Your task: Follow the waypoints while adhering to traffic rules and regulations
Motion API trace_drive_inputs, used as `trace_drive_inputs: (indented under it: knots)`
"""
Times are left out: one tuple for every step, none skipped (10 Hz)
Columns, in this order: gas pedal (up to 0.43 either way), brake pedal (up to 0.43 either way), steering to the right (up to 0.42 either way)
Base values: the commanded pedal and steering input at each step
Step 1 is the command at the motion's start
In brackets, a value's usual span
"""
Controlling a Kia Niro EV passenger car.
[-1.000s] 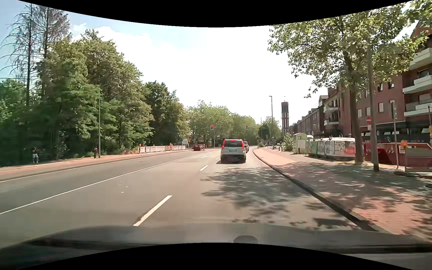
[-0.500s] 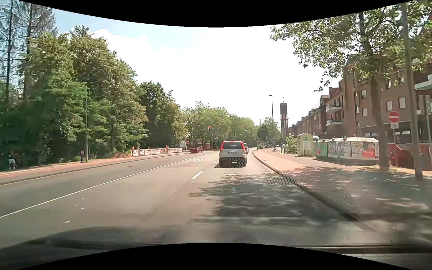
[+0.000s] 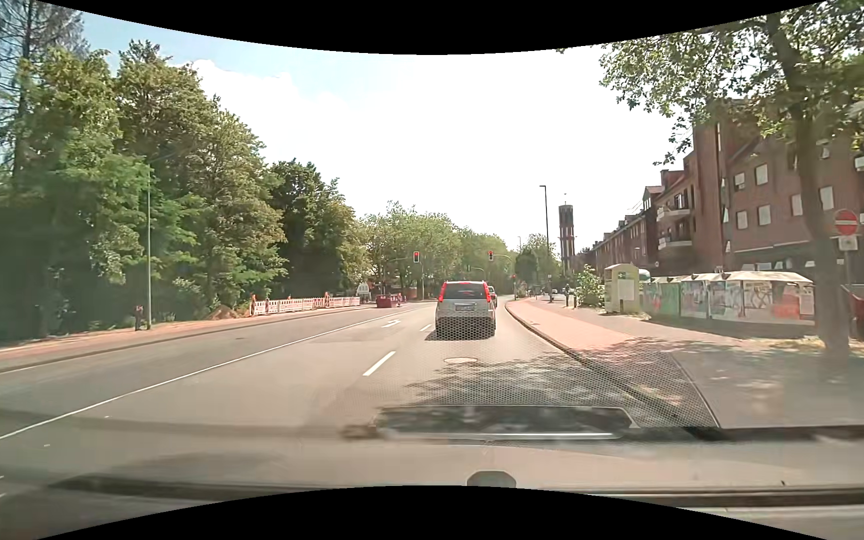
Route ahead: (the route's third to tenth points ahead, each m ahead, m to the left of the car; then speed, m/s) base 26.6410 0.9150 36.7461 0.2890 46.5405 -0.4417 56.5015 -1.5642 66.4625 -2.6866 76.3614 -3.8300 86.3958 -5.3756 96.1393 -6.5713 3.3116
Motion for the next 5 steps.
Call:
trace_drive_inputs:
  knots:
    - [0.000, 0.018, 0.012]
    - [0.000, 0.012, 0.011]
    - [0.000, 0.018, 0.011]
    - [0.000, 0.018, 0.011]
    - [0.000, 0.018, 0.011]
